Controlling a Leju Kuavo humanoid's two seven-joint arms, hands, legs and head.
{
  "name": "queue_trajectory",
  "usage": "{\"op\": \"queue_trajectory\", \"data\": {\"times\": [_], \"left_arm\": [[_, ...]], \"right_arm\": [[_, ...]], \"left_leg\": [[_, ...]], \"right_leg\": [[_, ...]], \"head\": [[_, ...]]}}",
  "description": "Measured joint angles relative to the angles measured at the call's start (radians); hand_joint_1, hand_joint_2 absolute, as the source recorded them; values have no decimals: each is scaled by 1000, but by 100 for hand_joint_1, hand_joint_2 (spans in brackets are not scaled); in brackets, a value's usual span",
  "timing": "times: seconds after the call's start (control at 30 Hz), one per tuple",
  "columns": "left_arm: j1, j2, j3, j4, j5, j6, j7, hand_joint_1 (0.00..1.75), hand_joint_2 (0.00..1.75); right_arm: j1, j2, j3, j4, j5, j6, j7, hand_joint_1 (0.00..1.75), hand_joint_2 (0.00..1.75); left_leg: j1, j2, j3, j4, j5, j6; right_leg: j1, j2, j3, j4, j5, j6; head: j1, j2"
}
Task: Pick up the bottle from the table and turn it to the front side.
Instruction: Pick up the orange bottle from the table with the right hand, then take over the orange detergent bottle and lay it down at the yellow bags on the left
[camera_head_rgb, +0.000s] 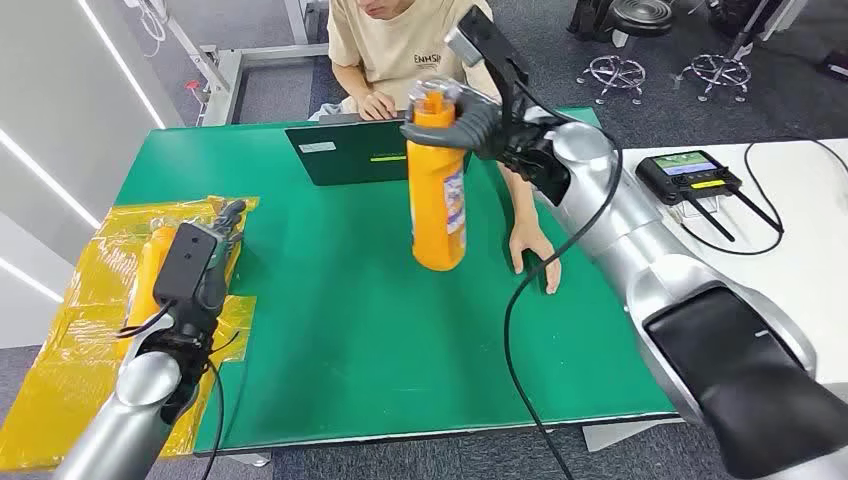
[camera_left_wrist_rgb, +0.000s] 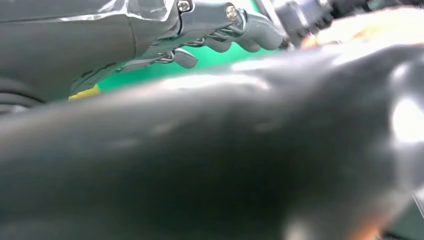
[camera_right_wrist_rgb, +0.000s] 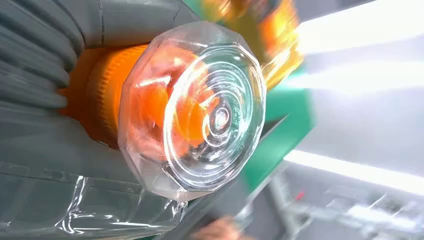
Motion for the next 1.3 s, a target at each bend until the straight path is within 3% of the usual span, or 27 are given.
{"op": "queue_trajectory", "data": {"times": [0.13,0.3,0.47,0.57,0.6,0.7,1.07,1.13,1.2,1.27,1.3], "left_arm": [[-39,-44,-43,50,10,-6,4,0,0],[-93,-138,-111,135,61,-2,6,0,0],[-99,-190,-155,153,92,9,7,0,0],[-99,-215,-183,159,98,15,12,0,131],[-99,-222,-191,163,98,18,14,41,175],[-99,-242,-212,178,99,27,15,171,175],[-107,-269,-260,213,113,25,15,175,175],[-108,-269,-262,213,112,25,17,175,175],[-109,-269,-264,213,107,27,18,175,175],[-108,-268,-269,213,95,32,18,175,175],[-107,-266,-272,213,85,37,18,175,175]], "right_arm": [[-29,51,7,0,-35,-1,0,175,175],[-36,115,13,-14,-94,-18,-2,175,175],[-33,145,14,-29,-121,-32,-2,175,175],[-31,152,14,-33,-135,-42,1,175,175],[-30,152,14,-33,-137,-44,2,175,175],[-27,152,14,-33,-140,-46,5,175,175],[-1,127,5,-53,-135,-84,21,175,175],[8,123,-1,-62,-125,-87,21,91,175],[15,117,-6,-73,-112,-87,19,3,87],[19,108,-10,-85,-102,-82,16,0,0],[20,100,-12,-93,-95,-77,15,0,0]], "left_leg": [[0,-1,0,0,0,0],[0,-1,-1,1,0,0],[0,-1,-1,1,0,0],[0,-1,-1,1,0,0],[0,-1,-1,1,0,0],[0,-1,-1,1,0,0],[0,0,0,1,0,0],[0,0,0,1,0,0],[0,0,0,1,0,0],[0,-1,-1,1,0,0],[0,-1,-1,1,0,0]], "right_leg": [[0,-1,0,0,0,0],[-1,0,0,-1,0,0],[-1,-1,1,-1,0,1],[0,-1,1,-1,0,0],[0,-1,1,-1,0,0],[0,-1,0,0,0,0],[0,0,0,0,0,1],[0,0,0,0,0,1],[0,0,0,0,0,1],[-1,-1,0,0,0,1],[-1,-1,0,0,0,1]], "head": [[0,0],[0,0],[0,0],[0,0],[0,0],[0,0],[0,0],[0,0],[0,0],[0,0],[0,0]]}}
